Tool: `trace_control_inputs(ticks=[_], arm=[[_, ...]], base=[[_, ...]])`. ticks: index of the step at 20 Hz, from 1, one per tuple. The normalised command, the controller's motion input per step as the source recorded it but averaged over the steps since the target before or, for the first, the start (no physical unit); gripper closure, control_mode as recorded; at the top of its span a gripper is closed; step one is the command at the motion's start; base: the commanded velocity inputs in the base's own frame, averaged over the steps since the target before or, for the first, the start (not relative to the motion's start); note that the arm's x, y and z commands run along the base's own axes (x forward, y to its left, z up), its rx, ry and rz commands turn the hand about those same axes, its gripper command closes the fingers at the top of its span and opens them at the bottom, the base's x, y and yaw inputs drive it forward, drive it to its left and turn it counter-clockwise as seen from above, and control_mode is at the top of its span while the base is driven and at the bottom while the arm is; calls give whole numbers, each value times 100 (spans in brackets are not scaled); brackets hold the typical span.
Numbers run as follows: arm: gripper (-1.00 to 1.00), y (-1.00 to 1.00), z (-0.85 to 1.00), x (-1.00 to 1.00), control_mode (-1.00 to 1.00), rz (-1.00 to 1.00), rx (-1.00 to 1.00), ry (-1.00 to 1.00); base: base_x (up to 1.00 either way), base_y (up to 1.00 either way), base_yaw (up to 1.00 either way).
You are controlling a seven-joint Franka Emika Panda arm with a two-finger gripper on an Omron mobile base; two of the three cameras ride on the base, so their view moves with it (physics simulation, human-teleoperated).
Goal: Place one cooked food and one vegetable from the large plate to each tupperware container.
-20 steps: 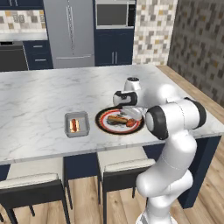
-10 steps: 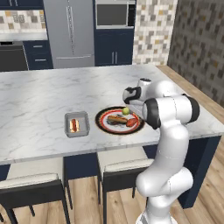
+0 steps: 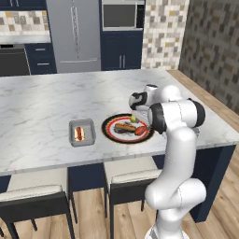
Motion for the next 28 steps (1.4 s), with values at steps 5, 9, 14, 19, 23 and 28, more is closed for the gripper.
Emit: trace_control_inputs(ticks=[5,9,14,19,23,28], arm=[[-100,8,-22,-9,-100,0,0,3],[-100,3,-20,-13,-100,0,0,0],[-100,3,-6,-1,-100,0,0,0],[-100,0,-5,-10,-100,-1,0,0],[100,0,0,-7,-100,-2,0,0],[100,1,7,-16,-100,-6,0,-1]], base=[[0,0,0],[0,0,0],[0,0,0],[0,0,0],[0,0,0],[0,0,0]])
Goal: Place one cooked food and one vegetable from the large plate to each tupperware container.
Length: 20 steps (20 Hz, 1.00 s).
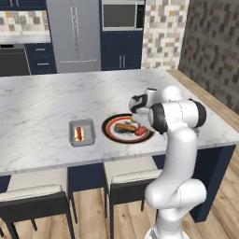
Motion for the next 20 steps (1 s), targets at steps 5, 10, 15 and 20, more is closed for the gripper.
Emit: trace_control_inputs(ticks=[5,10,15,20], arm=[[100,22,71,-6,-100,-7,0,-12],[100,80,53,0,-100,-1,6,-17],[100,100,31,0,-100,4,8,-19],[100,100,19,3,-100,13,-2,-8]], base=[[0,0,0],[0,0,0],[0,0,0],[0,0,0]])
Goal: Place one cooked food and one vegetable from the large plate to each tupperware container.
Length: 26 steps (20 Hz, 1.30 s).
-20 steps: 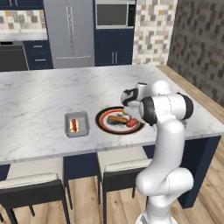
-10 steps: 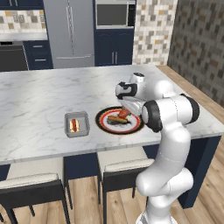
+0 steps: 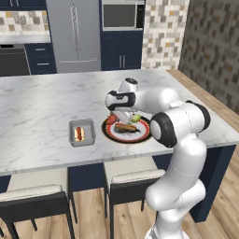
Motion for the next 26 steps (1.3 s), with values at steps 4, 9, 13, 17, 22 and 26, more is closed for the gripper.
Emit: trace_control_inputs(ticks=[4,9,13,17,22,26], arm=[[100,83,0,2,-100,18,-8,-3],[100,42,5,5,-100,25,-20,0],[100,50,1,0,-100,28,-20,2],[100,69,0,0,-100,26,-13,0],[100,13,-23,15,-100,29,-10,0],[100,-7,-13,11,-100,29,-10,0]], base=[[0,0,0],[0,0,0],[0,0,0],[0,0,0],[0,0,0],[0,0,0]])
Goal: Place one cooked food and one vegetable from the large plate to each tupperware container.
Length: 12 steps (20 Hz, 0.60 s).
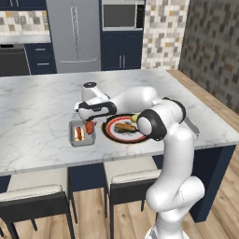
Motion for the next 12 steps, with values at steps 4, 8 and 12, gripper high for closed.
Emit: trace_control_inputs(ticks=[4,8,12], arm=[[100,55,-9,6,-100,19,-12,0],[100,8,-32,2,-100,3,-10,1],[100,-23,-19,0,-100,0,-5,-1]], base=[[0,0,0],[0,0,0],[0,0,0]])
